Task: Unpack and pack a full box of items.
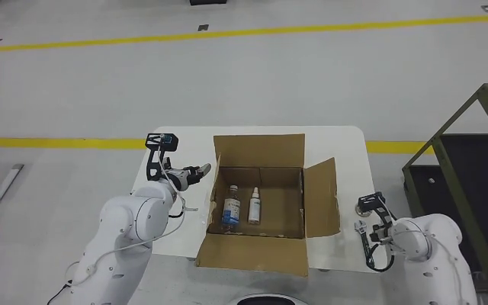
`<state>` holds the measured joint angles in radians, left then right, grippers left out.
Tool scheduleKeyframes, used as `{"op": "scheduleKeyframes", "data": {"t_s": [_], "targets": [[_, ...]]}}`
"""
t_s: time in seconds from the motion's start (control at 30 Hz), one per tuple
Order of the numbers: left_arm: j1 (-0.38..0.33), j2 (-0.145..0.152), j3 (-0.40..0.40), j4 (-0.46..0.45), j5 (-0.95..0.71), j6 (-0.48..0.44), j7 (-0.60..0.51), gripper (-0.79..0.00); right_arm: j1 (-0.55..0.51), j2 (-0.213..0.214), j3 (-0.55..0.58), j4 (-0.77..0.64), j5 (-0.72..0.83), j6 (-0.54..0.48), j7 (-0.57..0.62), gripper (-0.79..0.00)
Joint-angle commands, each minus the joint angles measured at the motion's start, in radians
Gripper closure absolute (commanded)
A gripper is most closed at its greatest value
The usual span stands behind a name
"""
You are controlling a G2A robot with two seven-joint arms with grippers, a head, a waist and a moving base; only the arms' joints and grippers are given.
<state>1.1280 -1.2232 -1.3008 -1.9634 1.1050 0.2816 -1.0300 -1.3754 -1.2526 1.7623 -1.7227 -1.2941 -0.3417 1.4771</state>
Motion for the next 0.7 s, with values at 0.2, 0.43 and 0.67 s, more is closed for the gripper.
{"op": "scheduleKeyframes", "data": {"t_s": [0.2,0.43,0.67], "targets": [[0.0,0.0,0.0,0.0,0.0,0.0,0.0,-0.785,-0.013,0.003,-0.001,-0.012,-0.001,0.017,-0.006,-0.785],[0.0,0.0,0.0,0.0,0.0,0.0,0.0,-0.785,-0.022,0.003,-0.003,-0.01,-0.02,0.031,-0.046,-0.785],[0.0,0.0,0.0,0.0,0.0,0.0,0.0,-0.785,-0.023,0.006,-0.02,0.04,-0.007,0.095,-0.081,-0.785]]}}
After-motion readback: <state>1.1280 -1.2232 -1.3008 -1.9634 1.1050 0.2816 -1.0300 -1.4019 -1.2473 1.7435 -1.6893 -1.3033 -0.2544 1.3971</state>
